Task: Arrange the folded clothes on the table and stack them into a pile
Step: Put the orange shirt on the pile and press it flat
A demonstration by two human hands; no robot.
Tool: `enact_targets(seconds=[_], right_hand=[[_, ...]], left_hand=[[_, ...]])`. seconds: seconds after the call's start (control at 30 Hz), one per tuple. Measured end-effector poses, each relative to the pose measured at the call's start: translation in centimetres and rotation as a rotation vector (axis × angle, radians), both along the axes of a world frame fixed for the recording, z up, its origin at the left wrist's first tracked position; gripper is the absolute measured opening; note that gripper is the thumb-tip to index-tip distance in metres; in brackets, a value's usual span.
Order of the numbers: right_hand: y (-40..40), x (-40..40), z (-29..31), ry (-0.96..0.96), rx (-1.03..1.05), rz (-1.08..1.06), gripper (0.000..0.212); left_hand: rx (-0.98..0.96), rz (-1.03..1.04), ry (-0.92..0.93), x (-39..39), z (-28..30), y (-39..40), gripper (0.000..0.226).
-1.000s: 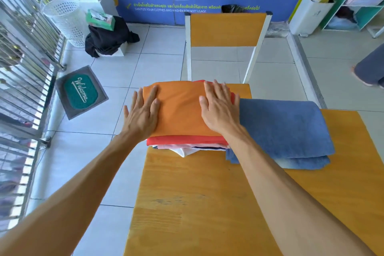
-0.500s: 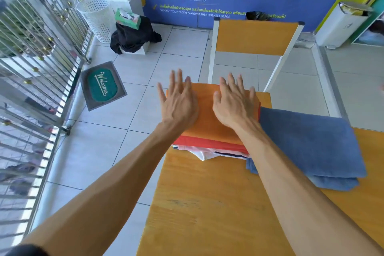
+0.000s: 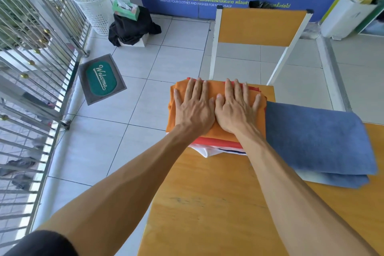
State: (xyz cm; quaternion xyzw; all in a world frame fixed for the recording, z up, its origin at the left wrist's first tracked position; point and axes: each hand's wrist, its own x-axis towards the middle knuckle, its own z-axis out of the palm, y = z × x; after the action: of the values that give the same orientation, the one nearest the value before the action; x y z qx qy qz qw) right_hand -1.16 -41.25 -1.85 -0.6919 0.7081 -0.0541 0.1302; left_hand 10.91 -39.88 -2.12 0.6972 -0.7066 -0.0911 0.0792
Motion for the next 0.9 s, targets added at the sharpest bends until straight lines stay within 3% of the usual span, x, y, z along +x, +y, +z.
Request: enact_targets(seconds=[0.17,0.27,0.33,0.43,0.57,0.7,0.9], right_hand=[[-0.4,-0.1,0.4,-0.011,0.035,0.011,0.061],[-0.4,-0.3,1.1,-0.008,0.07,0.032,0.061],[-0.3,-0.6,1.3,-0.019,0.078,0.045,0.063],[0.4,-0.8,1.2,-0.022,0.053,0.071,0.072],[0.6,-0.7,1.2,-0.032,0.05,0.065,0.076],[0.3,-0.8,1.1,-0.036,0.066,0.061,0.076],[0.0,-0.8,0.9,-0.049,0.054,0.062,0.077]], left_hand=[[0.059,-0.023,0.027,0.2,0.6,-0.5,0.062],[0.035,-0.046,0.217,1.5,1.6,-0.6,0.057],[-0.077,0.075,0.411,3.3,2.2,-0.3,0.053],[-0.173,0.438,0.556,6.4,3.3,-0.4,0.042],[0.036,0.446,0.569,7.4,4.9,-1.0,0.05],[0.061,0.415,0.53,6.8,5.4,-1.6,0.043],[0.176,0.598,0.646,6.2,4.5,-3.2,0.033]])
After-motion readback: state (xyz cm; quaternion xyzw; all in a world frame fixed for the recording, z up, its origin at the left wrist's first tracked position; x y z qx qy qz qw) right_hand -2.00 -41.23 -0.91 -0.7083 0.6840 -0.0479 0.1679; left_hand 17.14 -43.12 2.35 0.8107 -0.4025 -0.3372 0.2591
